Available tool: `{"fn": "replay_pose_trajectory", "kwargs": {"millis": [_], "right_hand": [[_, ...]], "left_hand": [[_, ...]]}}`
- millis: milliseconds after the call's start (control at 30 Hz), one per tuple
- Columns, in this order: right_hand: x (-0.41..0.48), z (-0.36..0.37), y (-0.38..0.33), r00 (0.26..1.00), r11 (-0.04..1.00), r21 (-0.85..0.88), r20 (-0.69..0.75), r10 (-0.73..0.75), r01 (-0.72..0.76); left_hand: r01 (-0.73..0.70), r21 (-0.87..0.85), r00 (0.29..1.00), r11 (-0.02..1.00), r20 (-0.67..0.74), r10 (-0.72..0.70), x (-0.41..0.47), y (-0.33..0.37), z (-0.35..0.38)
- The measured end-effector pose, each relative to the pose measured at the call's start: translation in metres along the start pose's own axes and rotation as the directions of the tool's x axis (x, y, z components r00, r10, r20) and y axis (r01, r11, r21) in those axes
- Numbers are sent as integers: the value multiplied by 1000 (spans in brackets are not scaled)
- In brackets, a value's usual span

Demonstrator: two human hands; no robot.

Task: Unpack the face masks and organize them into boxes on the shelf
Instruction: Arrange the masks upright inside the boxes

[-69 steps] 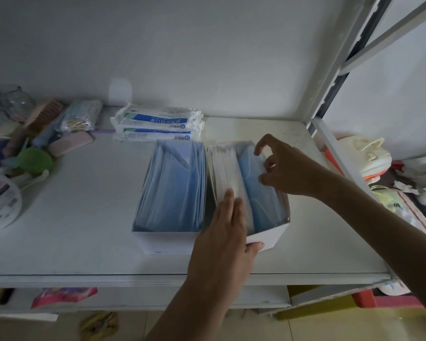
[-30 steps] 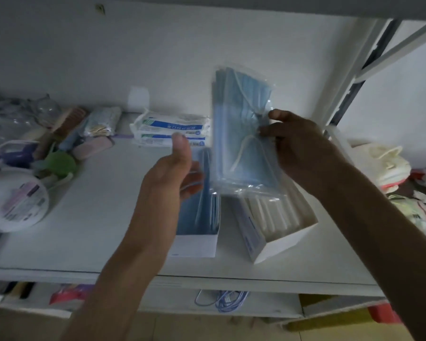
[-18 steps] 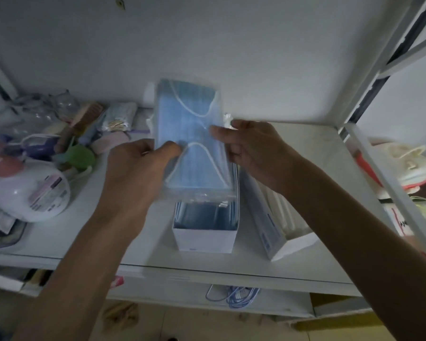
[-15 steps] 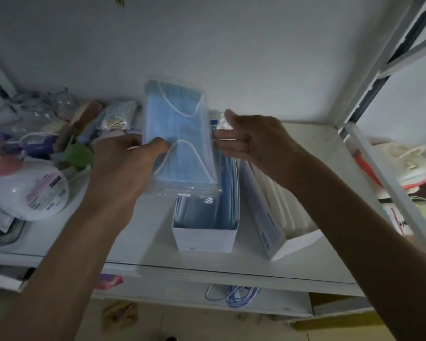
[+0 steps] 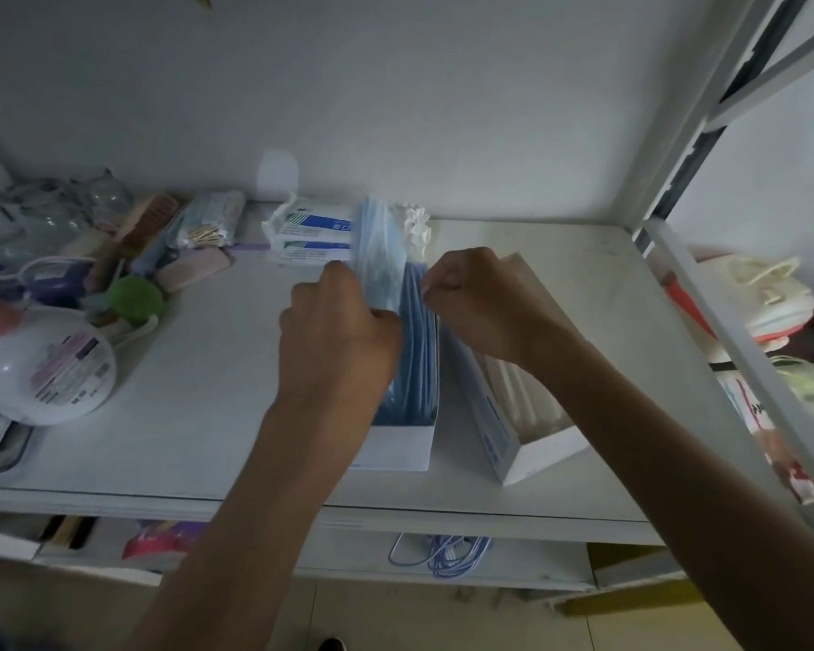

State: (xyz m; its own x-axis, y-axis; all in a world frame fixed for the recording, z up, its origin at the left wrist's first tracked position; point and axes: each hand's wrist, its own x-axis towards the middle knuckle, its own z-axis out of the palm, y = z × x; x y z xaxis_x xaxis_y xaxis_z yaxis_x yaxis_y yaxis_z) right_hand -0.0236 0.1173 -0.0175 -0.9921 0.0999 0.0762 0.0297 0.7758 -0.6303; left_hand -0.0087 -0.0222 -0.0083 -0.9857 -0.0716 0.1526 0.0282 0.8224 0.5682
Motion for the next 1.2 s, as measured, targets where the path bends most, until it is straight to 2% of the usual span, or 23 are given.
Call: {"fn": "replay_pose_trajectory", "kwargs": {"millis": [100, 333, 500, 567, 733, 800, 900, 933, 1000, 1067, 1133, 1200], "right_hand": [[3, 2, 3, 998, 1000, -12, 63, 9, -9], [9, 9, 8, 998, 999, -24, 61, 34, -32], [13, 14, 11, 996, 997, 48, 69, 49, -52], [14, 12, 11, 997, 997, 55, 62, 49, -52], [22, 11, 8, 995, 997, 3, 54, 79, -79], [24, 12, 4, 999, 999, -7, 13, 45, -45], [27, 17, -5, 997, 998, 3, -37, -66, 66], [26, 19, -10, 995, 994, 38, -23, -98, 98], [27, 27, -15, 978, 976, 75, 33, -208, 205], [29, 37, -13, 936, 941, -51, 133, -325, 334], [29, 43, -8, 909, 891, -211, 208, -361, 402], [26, 41, -5, 901, 866, -265, 217, -375, 425]], "left_hand": [[52, 23, 998, 998, 36, -53, -7, 4, 1], [47, 98, 990, 994, 126, -59, -17, 2, 7], [-19, 183, 960, 983, 277, -33, -12, 10, 23], [-46, 162, 955, 986, 297, -5, -11, 6, 29], [8, 36, 954, 999, 298, -18, -5, -10, 25], [17, -53, 984, 998, 180, -7, -6, -22, 13], [-33, -102, 994, 994, -108, 22, -10, -49, -1], [3, -126, 993, 992, -114, -18, -11, -59, -2], [130, -221, 991, 967, 36, -125, -11, -75, 2], [261, -366, 958, 893, 214, -193, -9, -84, 9], [333, -482, 937, 810, 263, -229, -9, -87, 11], [315, -513, 947, 798, 231, -225, -9, -85, 12]]}}
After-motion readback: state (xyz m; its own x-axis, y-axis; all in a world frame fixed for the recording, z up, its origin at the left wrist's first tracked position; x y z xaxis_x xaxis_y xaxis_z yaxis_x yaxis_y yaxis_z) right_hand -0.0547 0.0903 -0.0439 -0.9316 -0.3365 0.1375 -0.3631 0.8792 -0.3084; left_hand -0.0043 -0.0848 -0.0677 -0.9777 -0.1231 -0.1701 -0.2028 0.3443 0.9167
